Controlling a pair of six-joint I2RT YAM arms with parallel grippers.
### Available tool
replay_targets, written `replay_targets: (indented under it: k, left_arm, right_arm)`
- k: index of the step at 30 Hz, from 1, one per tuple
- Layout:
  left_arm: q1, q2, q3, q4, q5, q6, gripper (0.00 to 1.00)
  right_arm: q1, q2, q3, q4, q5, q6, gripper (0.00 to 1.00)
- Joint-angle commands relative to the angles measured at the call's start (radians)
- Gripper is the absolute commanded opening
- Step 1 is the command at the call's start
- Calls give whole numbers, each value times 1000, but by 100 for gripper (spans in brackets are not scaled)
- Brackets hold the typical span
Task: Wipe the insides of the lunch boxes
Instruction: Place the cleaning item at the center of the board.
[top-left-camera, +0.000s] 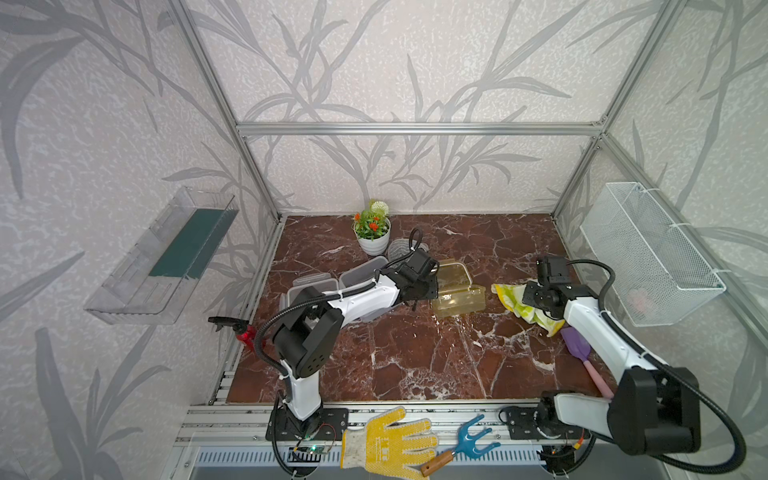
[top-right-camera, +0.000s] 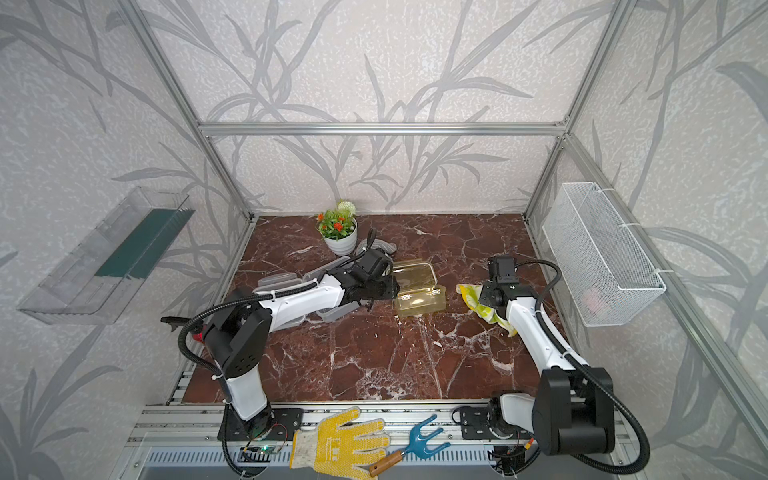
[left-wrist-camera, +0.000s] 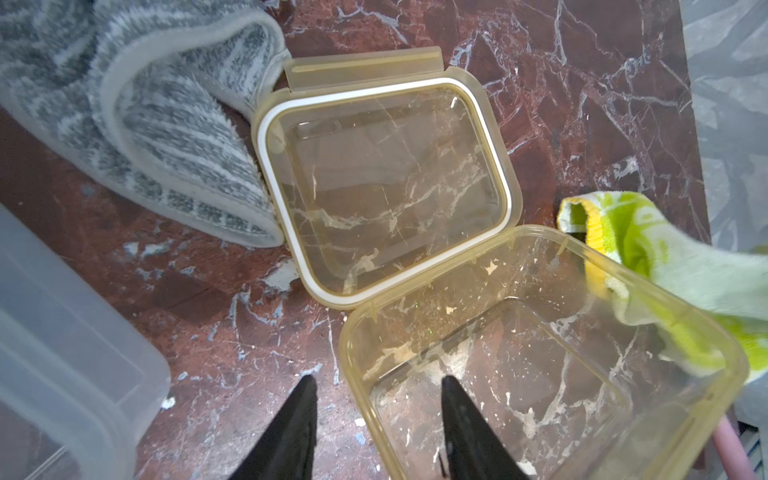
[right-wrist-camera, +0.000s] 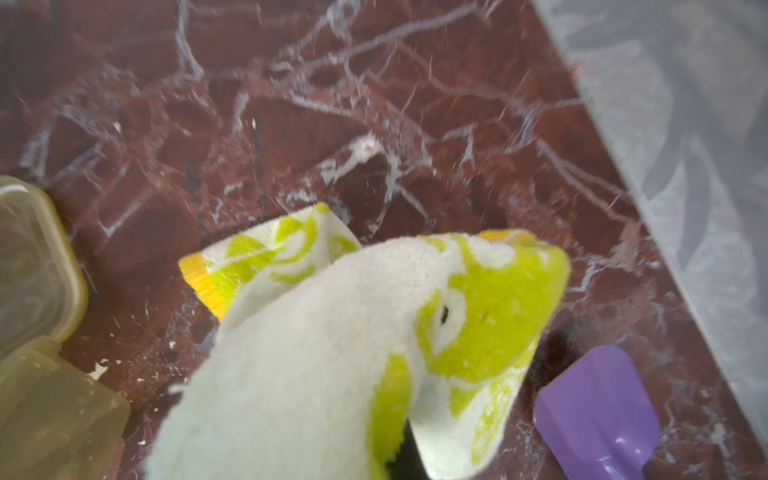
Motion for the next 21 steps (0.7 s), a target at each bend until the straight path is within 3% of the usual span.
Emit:
replay_targets:
  k: [1,6,9,12,13,17,21]
  left_arm:
    - [-4,-45,-16,0,-29,6,51]
    - [-3,-77,-46,10,-50,14,62]
    - [-5,-99,-64,12,-72,27,71]
    - [-6,-126,-87,22,-99,35,80]
    - [-6,-134,-93,25,-108,41,83]
    - [-6,-144,-97,27,-123,54,88]
    - [-8,-125,-77,28,-100,68,88]
  right_arm:
    - [-36,87,14,33,-170,11,10]
    - [-48,180,28,52,-273,11,45]
    - [-49,181,36,55,-277,5,60]
    - [-49,140,40,54,-287,-19,91]
    - [-49,117,42,55,-284,-28,97]
    - [-48,13,34,49,-235,-52,99]
    - [-45,-83,43,10,-193,-68,99]
